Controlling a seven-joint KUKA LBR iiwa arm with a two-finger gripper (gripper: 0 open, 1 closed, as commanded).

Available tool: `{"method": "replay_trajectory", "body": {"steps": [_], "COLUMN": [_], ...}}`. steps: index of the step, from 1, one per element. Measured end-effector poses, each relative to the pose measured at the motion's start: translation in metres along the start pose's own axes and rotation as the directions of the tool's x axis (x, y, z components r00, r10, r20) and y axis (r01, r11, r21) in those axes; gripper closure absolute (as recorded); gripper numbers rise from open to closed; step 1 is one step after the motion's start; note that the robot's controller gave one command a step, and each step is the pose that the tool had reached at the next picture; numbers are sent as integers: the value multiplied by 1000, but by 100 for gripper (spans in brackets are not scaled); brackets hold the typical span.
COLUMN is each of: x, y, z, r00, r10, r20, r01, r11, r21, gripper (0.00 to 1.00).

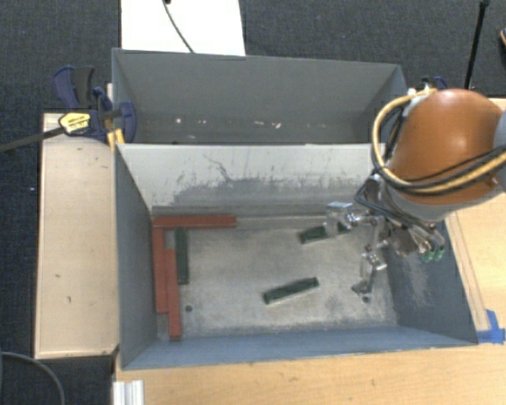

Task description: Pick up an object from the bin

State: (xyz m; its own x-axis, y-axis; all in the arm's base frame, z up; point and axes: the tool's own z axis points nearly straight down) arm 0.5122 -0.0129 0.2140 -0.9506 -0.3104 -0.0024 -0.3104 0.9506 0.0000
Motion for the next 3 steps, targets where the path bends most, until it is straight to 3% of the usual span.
{"method": "replay_trajectory", "body": {"steps": [1, 2, 3], "x": [-6, -8, -32], "y": [29, 28, 64], "z": [148, 144, 42], "r00": [990, 990, 955], "r10": [-141, -141, -297], "r20": [-6, 0, 7], "r01": [141, 141, 297], "r11": [990, 990, 955], "r21": [-4, 0, 2], "gripper": [0, 100, 100]}}
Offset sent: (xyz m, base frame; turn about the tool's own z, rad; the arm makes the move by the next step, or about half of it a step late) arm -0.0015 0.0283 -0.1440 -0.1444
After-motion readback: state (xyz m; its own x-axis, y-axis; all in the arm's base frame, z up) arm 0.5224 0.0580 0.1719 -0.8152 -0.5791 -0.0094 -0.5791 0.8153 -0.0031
